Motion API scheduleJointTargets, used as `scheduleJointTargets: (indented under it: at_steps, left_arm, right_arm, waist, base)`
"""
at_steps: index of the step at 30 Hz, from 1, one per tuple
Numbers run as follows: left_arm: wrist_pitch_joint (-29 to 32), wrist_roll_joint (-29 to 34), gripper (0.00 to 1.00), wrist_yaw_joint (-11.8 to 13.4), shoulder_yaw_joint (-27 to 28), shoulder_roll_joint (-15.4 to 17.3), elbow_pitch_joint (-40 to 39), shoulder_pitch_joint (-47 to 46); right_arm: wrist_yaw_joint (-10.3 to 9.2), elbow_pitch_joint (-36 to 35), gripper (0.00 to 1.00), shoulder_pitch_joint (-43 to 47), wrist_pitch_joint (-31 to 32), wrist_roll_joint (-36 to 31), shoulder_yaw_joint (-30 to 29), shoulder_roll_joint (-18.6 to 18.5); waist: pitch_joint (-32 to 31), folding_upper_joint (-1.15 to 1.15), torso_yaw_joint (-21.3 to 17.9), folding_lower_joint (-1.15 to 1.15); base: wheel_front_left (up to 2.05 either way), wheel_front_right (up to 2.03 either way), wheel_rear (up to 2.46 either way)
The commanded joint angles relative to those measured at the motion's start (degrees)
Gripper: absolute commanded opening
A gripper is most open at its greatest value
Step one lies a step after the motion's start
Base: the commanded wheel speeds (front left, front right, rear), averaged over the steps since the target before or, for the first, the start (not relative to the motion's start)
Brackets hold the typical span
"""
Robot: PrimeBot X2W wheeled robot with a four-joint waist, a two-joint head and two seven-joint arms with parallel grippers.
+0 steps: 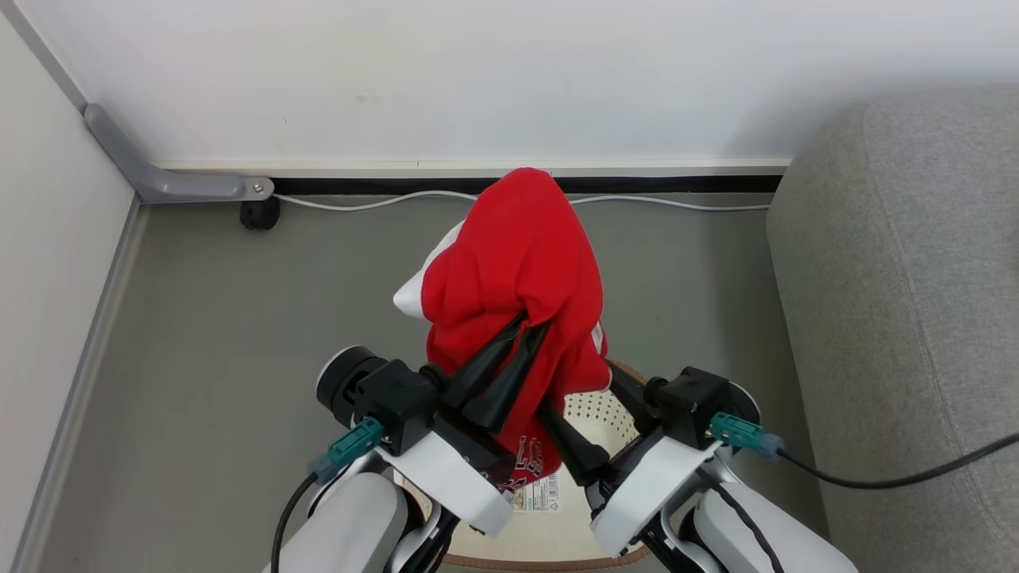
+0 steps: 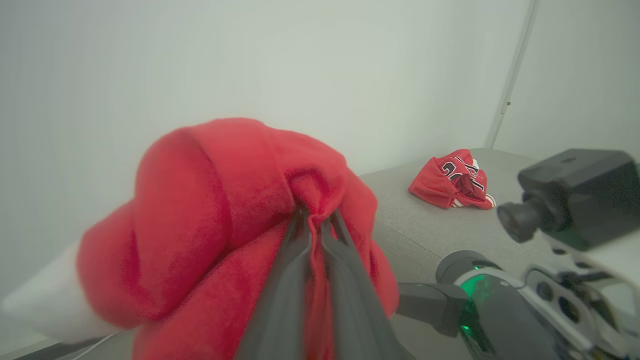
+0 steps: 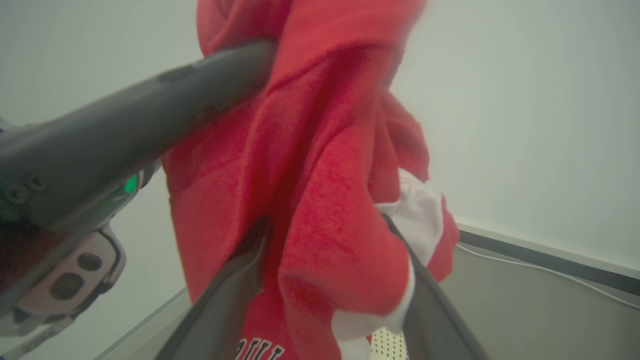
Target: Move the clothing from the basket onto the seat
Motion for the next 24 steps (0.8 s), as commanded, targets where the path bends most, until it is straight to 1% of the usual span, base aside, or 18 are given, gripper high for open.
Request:
scheduleJointTargets:
  at_steps: [1,4,5,6,7,9,14,15,16,17,19,24]
  left_arm:
    - [-0.4,-1.0,0.0,-0.4,0.6,0.9,-2.1,-2.8]
    - [-0.4,-1.8,0.0,-0.4,-0.4,1.3,-2.1,-3.0]
    - [-0.4,-2.1,0.0,-0.4,-0.6,1.4,-2.0,-3.0]
    - [-0.4,-2.4,0.0,-0.4,-0.7,1.5,-1.9,-3.1]
    - [-0.5,-2.7,0.0,-0.4,-0.8,1.7,-1.7,-3.2]
    - [-0.5,-2.9,0.0,-0.4,-0.6,1.8,-1.5,-3.2]
    - [-0.6,-2.7,0.0,-0.4,0.4,2.2,-0.7,-3.2]
    - [-0.6,-2.9,0.4,-0.4,0.8,2.2,-0.5,-3.1]
    - [-0.6,-2.9,0.95,-0.4,1.0,2.3,-0.2,-2.9]
    - [-0.6,-3.0,1.0,-0.4,1.1,2.4,0.1,-2.8]
    - [-0.6,-3.0,1.0,-0.4,1.1,2.5,0.3,-2.8]
    - [-0.6,-2.9,1.0,-0.4,1.2,3.1,0.7,-2.5]
  right_arm:
    - [0.08,0.6,1.0,-2.9,-0.6,2.7,3.7,0.4]
    - [0.08,3.4,1.0,-5.7,-0.6,6.9,8.5,0.1]
    - [0.08,3.9,0.89,-6.6,-0.6,8.3,9.8,0.0]
    - [0.08,4.3,0.5,-7.4,-0.6,9.5,11.2,0.0]
    - [0.08,4.0,0.0,-8.7,-0.6,10.8,11.9,-0.2]
    - [0.08,3.7,0.0,-9.3,-0.6,11.4,11.9,-0.4]
    - [0.08,3.0,0.0,-7.9,-0.6,10.9,9.3,-0.8]
    - [0.08,2.8,0.0,-7.5,-0.6,10.6,8.7,-0.8]
    - [0.08,2.6,0.0,-7.1,-0.6,10.4,8.2,-0.9]
    - [0.08,2.3,0.0,-6.8,-0.6,10.0,7.6,-0.9]
    - [0.08,2.0,0.0,-6.4,-0.6,9.7,6.9,-0.9]
    - [0.08,-0.1,0.0,-4.4,-0.6,7.9,2.5,-1.1]
  waist:
    - [0.5,0.0,0.7,0.0]
    - [0.7,0.0,1.1,0.0]
    - [0.9,0.0,1.1,0.0]
    - [1.0,0.0,1.2,0.0]
    - [1.2,0.0,1.2,0.0]
    - [1.2,0.0,1.0,0.0]
    - [1.6,0.0,0.1,0.0]
    - [1.7,0.0,-0.3,0.0]
    - [1.7,0.0,-0.7,0.0]
    - [1.8,0.0,-1.0,0.0]
    - [1.8,0.0,-1.4,0.0]
    - [1.7,0.0,-3.1,0.0]
  base:
    - [0.0,0.0,0.0]
    - [0.0,0.0,0.0]
    - [0.0,0.0,0.0]
    - [0.0,0.0,0.0]
    - [0.0,0.0,0.0]
    - [0.0,0.0,0.0]
    - [0.0,0.0,0.0]
    - [0.0,0.0,0.0]
    - [0.0,0.0,0.0]
    - [0.0,0.0,0.0]
    - [0.0,0.0,0.0]
    - [0.0,0.0,0.0]
